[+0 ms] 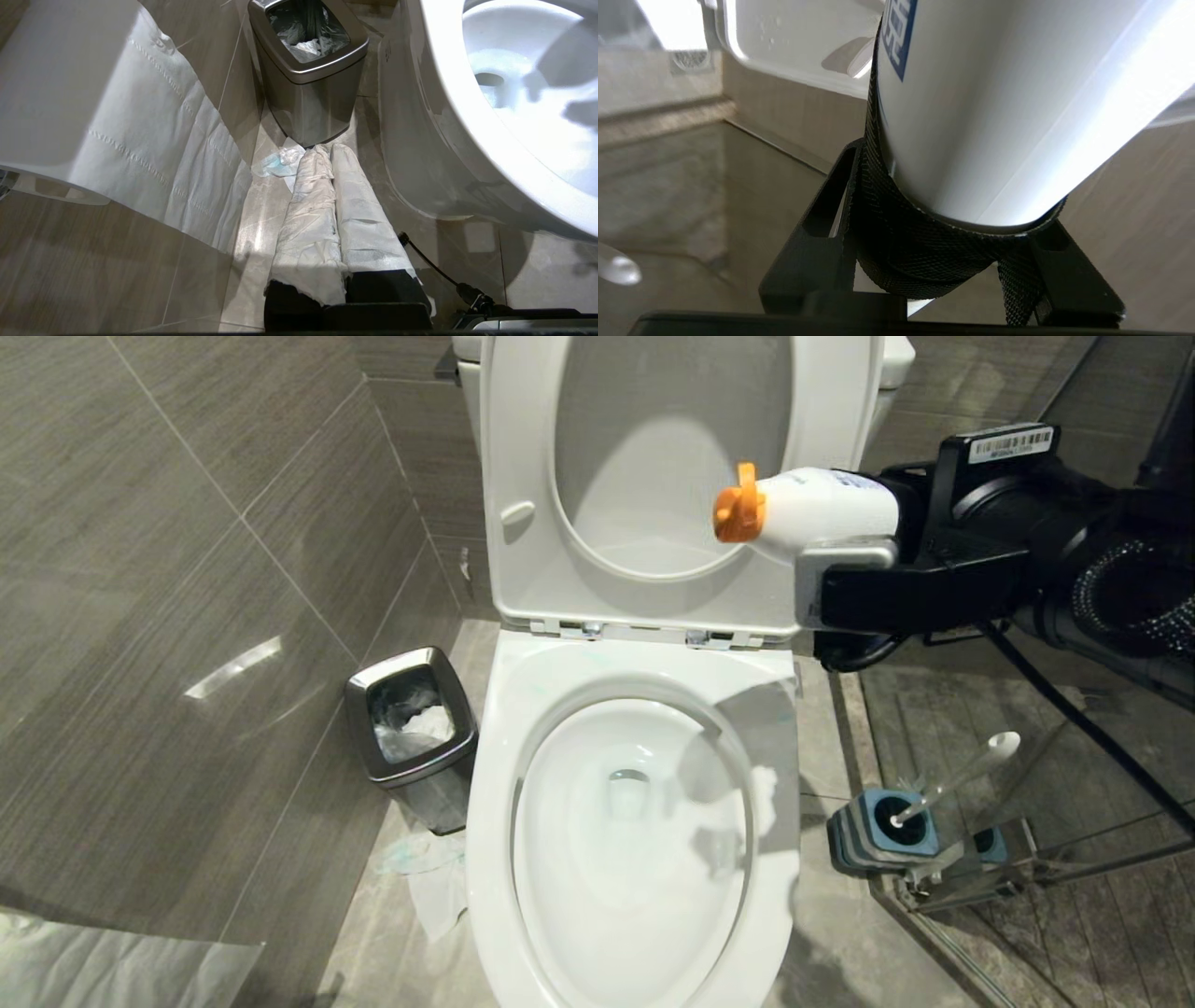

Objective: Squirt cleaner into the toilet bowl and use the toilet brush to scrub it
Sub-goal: Pour in the cleaning agent

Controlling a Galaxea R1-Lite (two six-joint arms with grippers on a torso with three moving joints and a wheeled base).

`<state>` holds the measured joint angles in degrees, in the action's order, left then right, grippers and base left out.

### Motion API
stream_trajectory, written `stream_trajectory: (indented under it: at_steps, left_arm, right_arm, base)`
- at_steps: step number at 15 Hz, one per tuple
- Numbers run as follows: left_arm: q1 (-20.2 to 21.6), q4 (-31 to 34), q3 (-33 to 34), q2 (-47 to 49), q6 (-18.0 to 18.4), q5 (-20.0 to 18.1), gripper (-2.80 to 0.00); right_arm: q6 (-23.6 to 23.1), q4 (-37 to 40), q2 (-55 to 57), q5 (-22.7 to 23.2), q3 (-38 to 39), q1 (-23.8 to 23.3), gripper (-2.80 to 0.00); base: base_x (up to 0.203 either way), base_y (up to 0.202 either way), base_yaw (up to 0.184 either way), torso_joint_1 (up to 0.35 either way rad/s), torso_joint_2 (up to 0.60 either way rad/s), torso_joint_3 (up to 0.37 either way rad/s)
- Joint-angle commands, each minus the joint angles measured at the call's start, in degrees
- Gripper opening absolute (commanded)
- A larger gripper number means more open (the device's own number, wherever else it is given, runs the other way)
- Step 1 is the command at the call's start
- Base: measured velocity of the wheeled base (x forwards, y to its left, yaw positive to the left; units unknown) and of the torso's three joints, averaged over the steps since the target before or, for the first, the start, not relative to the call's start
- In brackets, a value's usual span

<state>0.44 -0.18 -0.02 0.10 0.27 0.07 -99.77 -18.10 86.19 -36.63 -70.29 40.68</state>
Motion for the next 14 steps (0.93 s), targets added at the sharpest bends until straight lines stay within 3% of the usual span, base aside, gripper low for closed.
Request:
stream_trajectory:
  at_steps: [1,8,14]
  left_arm:
    - [0.0,-0.08,0.02,-0.01,0.0,0.01,-2.8]
    - [0.0,0.0,0.02,-0.01,0.0,0.01,-2.8]
    - [0.0,0.01,0.02,-0.01,0.0,0.01,-2.8]
  right_arm:
    - [-3.41,0.05,0.12,-2.16,0.31,1.56,-2.8]
    - [-12.52,-0.16,0.29,-6.25,0.09,2.39,-2.8]
    - [-12.63,-1.09,1.17,-7.14,0.41,2.48,-2.8]
  base:
    - [0.0,0.0,0.0,0.0,0.0,0.0]
    - [0.0,0.0,0.0,0.0,0.0,0.0]
    - [0.0,0.0,0.0,0.0,0.0,0.0]
